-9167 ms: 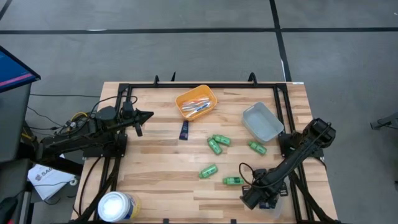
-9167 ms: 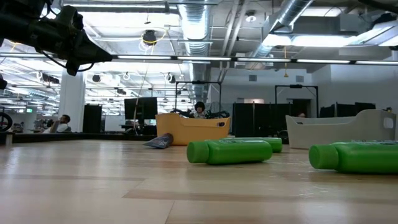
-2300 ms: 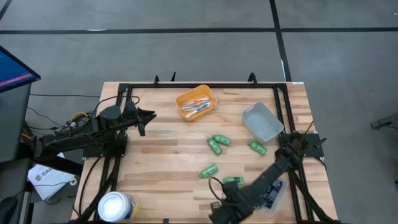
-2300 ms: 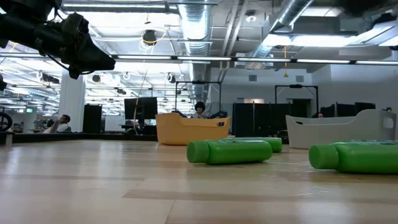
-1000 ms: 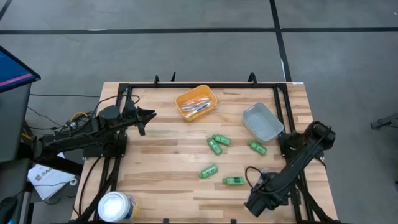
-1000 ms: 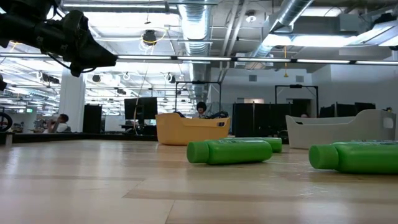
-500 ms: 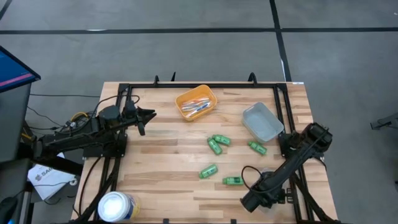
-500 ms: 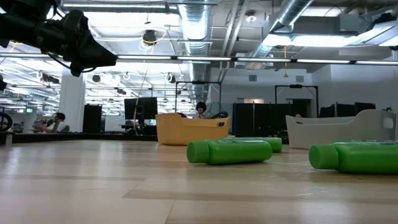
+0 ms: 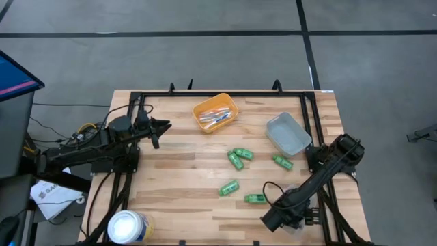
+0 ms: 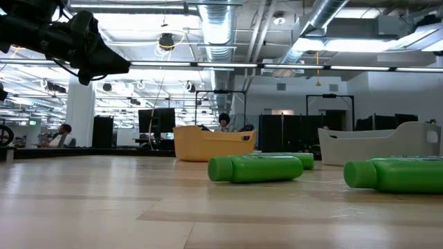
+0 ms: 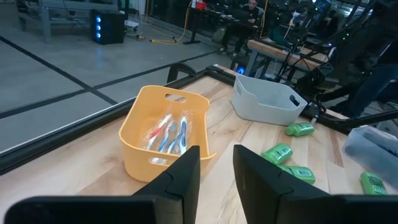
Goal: Pick & Place Travel size toiletries
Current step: Put the dark blue shave cream into the transparent bin, then put the green shampoo bottle into the grey bin
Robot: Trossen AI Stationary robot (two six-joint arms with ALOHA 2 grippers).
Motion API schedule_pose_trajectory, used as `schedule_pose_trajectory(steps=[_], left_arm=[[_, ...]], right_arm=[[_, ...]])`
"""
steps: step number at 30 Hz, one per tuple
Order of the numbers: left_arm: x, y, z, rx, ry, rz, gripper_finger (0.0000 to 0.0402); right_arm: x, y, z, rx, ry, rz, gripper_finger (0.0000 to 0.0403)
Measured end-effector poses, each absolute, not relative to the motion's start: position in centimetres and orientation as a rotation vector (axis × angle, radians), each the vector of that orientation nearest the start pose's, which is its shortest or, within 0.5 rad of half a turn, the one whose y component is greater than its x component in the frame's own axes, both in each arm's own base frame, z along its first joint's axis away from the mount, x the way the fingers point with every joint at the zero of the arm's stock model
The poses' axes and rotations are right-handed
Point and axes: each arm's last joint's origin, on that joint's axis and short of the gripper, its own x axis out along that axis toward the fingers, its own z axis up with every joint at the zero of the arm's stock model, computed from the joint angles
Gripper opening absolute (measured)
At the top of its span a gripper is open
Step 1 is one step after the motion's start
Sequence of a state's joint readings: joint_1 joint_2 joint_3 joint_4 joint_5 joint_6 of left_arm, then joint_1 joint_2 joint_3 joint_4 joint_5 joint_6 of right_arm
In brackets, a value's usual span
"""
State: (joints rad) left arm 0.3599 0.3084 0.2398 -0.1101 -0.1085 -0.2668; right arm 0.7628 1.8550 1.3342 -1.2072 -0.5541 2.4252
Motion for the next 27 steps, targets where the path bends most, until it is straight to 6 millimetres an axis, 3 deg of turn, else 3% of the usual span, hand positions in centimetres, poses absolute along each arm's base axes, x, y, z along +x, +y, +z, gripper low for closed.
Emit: schedule_pose_trajectory(steps=[4, 8, 12, 16, 22, 27], left_arm=[[10.4, 4.2, 21.0, -0.298, 0.112, 0.49, 0.0092], [10.2, 4.2, 21.2, -0.316, 0.084, 0.493, 0.0092], [9.4, 3.9, 21.9, -0.301, 0.001, 0.48, 0.0092], [8.0, 3.4, 22.8, -0.278, -0.124, 0.462, 0.0092], [7.5, 3.1, 22.1, -0.282, -0.164, 0.446, 0.0092], [7.8, 3.2, 21.2, -0.272, -0.142, 0.442, 0.0092]], right_arm=[[22.4, 23.4, 20.6, 1.246, 1.719, -1.479, 0.0264], [22.6, 22.5, 23.7, 1.289, 1.562, -1.374, 0.0264], [22.7, 20.3, 27.5, 1.303, 1.381, -1.209, 0.0263], [22.9, 16.8, 29.6, 1.185, 1.304, -1.07, 0.0263], [25.3, 10.8, 29.9, 0.934, 1.396, -0.912, 0.0263], [29.4, 6.5, 28.0, 0.724, 1.405, -0.663, 0.0263]])
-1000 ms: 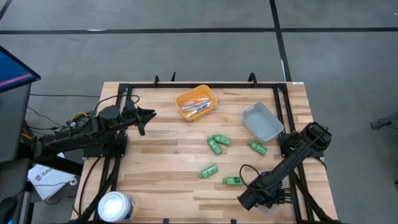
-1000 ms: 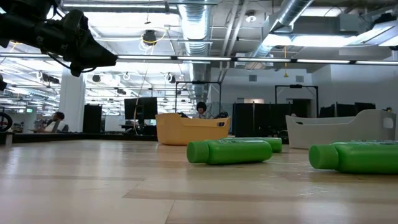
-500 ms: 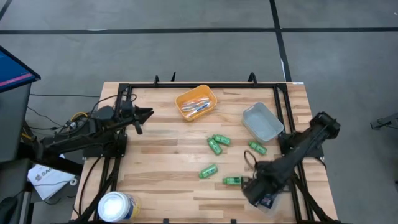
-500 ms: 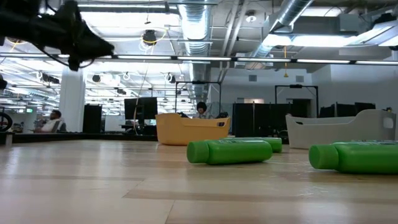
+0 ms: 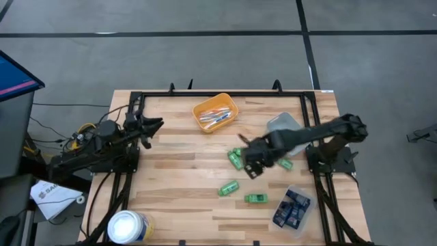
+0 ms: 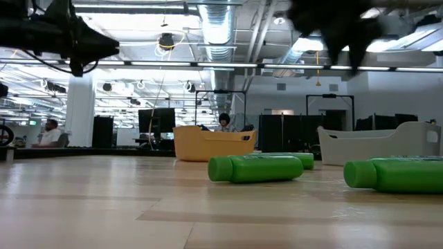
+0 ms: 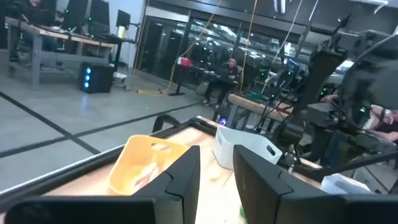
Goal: Pick & Place Travel size toiletries
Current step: Put the green shampoo bottle into the grey bin
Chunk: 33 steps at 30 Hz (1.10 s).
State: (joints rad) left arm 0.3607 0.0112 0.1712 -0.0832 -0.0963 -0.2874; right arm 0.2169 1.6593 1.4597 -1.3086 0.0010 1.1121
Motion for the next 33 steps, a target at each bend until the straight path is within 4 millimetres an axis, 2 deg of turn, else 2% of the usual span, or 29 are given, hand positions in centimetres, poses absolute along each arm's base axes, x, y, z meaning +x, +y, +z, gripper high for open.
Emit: schedule_pose_trajectory(steps=[4, 7, 12, 18, 22, 28, 33], left_arm=[[8.5, 3.5, 18.7, -0.281, -0.114, 0.447, 0.0092], [9.0, 3.7, 16.8, -0.304, -0.106, 0.451, 0.0092], [9.3, 4.0, 17.1, -0.268, -0.121, 0.494, 0.0092], [9.4, 4.2, 16.9, -0.276, -0.107, 0.566, 0.0092], [9.6, 4.3, 16.6, -0.281, -0.076, 0.578, 0.0092], [9.8, 4.4, 16.3, -0.284, -0.043, 0.582, 0.0092], [9.9, 4.4, 16.1, -0.286, -0.02, 0.581, 0.0092]], right_arm=[[32.5, 3.5, 25.7, 0.526, 1.412, -0.455, 0.0263], [34.0, 1.4, 23.9, 0.409, 1.445, -0.362, 0.0263], [34.9, -1.4, 21.2, 0.286, 1.552, -0.244, 0.0263], [35.8, -4.0, 18.8, 0.224, 1.592, -0.164, 0.0263], [35.7, -4.6, 17.8, 0.212, 1.6, -0.122, 0.0263], [35.2, -4.4, 17.0, 0.217, 1.582, -0.123, 0.0263], [35.0, -4.0, 15.5, 0.219, 1.54, -0.129, 0.0263]])
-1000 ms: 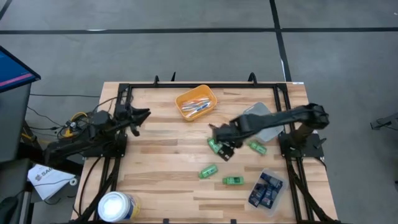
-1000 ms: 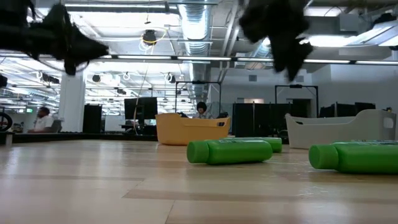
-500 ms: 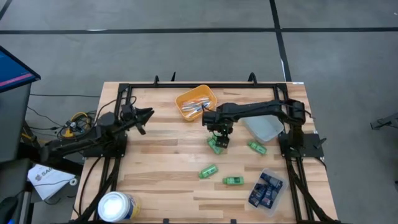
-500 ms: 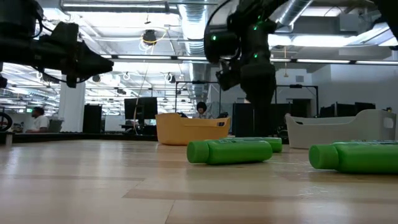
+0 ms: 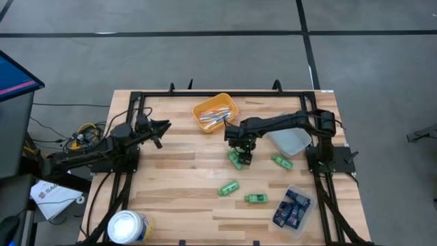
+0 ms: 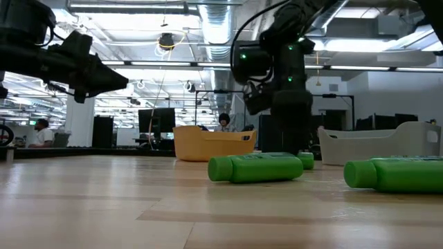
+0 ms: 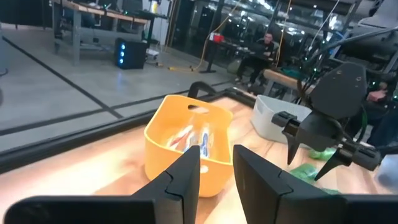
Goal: Pick & Place Travel size toiletries
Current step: Put the green shampoo bottle into the grey bin
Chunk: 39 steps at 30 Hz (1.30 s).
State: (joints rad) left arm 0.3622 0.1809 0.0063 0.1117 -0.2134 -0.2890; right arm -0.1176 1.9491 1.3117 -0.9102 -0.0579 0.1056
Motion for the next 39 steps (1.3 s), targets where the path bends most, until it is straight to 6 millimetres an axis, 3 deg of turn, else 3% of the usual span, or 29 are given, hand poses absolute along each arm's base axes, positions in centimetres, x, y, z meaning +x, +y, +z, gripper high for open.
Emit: schedule_pose_trajectory(steps=[8, 16, 19, 26, 39], left_arm=[[9.9, 4.4, 16.1, -0.286, -0.01, 0.581, 0.0092], [10.0, 4.4, 16.1, -0.286, -0.013, 0.586, 0.0092], [10.0, 4.4, 16.1, -0.286, -0.013, 0.587, 0.0092], [9.8, 4.4, 16.4, -0.284, -0.044, 0.583, 0.0092], [8.7, 3.9, 18.1, -0.27, -0.255, 0.547, 0.0092]], right_arm=[[34.2, -4.6, 13.8, 0.235, 1.517, -0.146, 0.0252], [34.3, -5.0, 13.6, 0.202, 1.485, -0.126, 0.0142], [34.7, -5.2, 13.7, 0.194, 1.447, -0.119, 0.0121], [34.7, -5.6, 13.6, 0.207, 1.443, -0.123, 0.0147], [35.2, -6.7, 14.0, 0.244, 1.418, -0.127, 0.0143]])
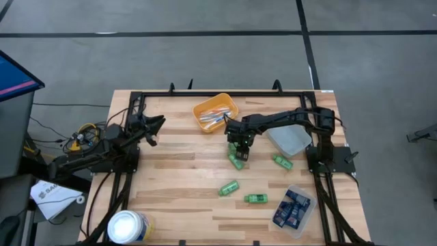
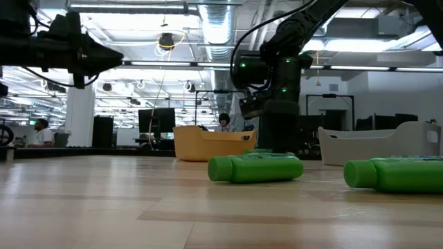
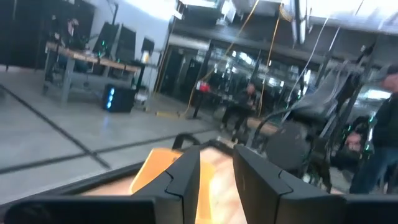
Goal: Pick & Place Travel size toiletries
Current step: Put the green shampoo bottle into the grey bin
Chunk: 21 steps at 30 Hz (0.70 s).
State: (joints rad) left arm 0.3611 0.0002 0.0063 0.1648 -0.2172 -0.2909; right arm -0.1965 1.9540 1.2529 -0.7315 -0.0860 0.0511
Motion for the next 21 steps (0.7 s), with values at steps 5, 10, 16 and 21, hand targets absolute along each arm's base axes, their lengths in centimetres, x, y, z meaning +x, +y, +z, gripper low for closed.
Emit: schedule_pose_trajectory(steps=[5, 10, 16, 21], left_arm=[[8.7, 3.9, 18.1, -0.269, -0.254, 0.543, 0.0092], [8.8, 3.7, 18.1, -0.272, -0.252, 0.522, 0.0092], [9.1, 2.8, 18.1, -0.284, -0.236, 0.416, 0.0092], [9.3, 2.1, 18.1, -0.291, -0.225, 0.342, 0.0092]], right_arm=[[35.8, -7.6, 15.2, 0.247, 1.39, -0.149, 0.0137], [36.2, -8.0, 16.6, 0.256, 1.389, -0.152, 0.0138], [35.2, -8.6, 19.7, 0.257, 1.366, -0.157, 0.014], [32.2, -9.2, 23.5, 0.317, 1.33, -0.218, 0.014]])
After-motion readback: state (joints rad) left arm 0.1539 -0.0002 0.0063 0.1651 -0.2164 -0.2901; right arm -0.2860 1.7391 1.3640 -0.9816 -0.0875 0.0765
